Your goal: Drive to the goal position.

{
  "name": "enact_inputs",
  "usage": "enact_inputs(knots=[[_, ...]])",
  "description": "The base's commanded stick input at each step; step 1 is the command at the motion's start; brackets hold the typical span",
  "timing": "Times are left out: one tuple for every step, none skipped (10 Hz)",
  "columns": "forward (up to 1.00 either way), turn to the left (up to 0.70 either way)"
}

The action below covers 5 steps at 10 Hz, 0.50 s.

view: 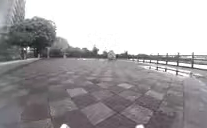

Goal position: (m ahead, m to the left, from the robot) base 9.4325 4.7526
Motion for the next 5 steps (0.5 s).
enact_inputs(knots=[[0.85,0.11],[0.85,0.02],[0.85,0.01],[0.85,0.01],[0.85,0.01]])
